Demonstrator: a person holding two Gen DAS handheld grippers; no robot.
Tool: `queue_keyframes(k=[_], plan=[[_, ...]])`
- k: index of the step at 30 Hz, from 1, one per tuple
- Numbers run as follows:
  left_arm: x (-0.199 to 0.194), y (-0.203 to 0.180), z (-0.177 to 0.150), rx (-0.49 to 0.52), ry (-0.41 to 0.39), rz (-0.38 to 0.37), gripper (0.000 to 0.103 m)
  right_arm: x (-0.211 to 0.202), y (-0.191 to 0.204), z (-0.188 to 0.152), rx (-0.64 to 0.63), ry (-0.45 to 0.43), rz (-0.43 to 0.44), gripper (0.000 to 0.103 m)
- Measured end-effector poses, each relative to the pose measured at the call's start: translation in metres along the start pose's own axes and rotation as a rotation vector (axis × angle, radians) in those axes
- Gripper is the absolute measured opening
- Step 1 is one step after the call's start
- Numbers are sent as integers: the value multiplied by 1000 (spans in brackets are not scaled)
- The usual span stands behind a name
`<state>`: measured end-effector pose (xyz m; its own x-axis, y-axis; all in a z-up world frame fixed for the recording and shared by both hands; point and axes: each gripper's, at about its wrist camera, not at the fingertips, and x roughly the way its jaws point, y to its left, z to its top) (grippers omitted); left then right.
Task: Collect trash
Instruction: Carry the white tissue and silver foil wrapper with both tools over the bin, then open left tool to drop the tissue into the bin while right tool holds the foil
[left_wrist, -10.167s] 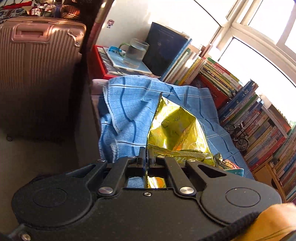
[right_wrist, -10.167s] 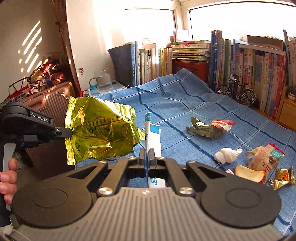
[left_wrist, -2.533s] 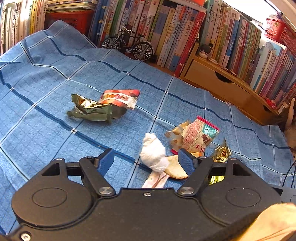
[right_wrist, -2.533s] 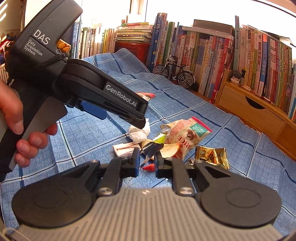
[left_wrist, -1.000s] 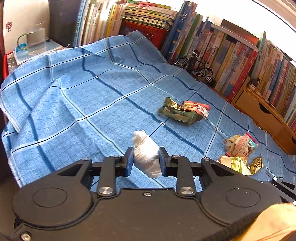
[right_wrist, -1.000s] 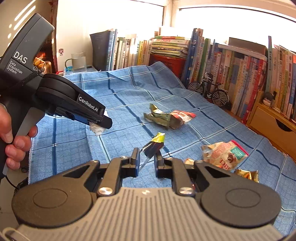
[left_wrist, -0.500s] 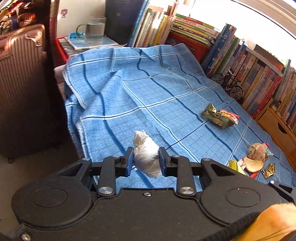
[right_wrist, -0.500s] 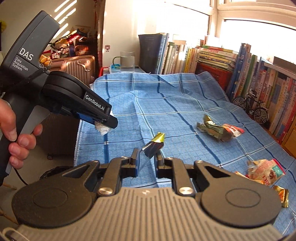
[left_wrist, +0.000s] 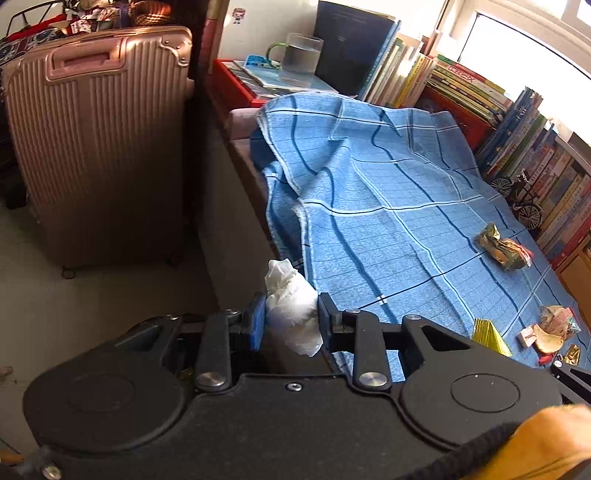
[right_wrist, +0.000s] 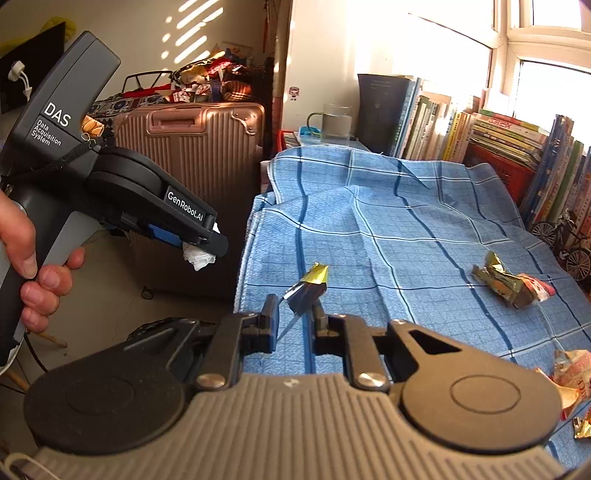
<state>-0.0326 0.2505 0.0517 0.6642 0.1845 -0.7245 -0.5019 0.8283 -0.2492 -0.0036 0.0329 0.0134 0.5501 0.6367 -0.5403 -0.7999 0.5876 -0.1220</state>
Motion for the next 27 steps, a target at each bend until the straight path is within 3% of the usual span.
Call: queue_keyframes(k=[11, 27], plan=[[0, 43, 0, -73, 17, 83, 28, 22, 20, 11, -41, 5, 86, 21], [4, 79, 1, -117, 44, 130, 29, 61, 53, 27, -60, 36, 202, 22]])
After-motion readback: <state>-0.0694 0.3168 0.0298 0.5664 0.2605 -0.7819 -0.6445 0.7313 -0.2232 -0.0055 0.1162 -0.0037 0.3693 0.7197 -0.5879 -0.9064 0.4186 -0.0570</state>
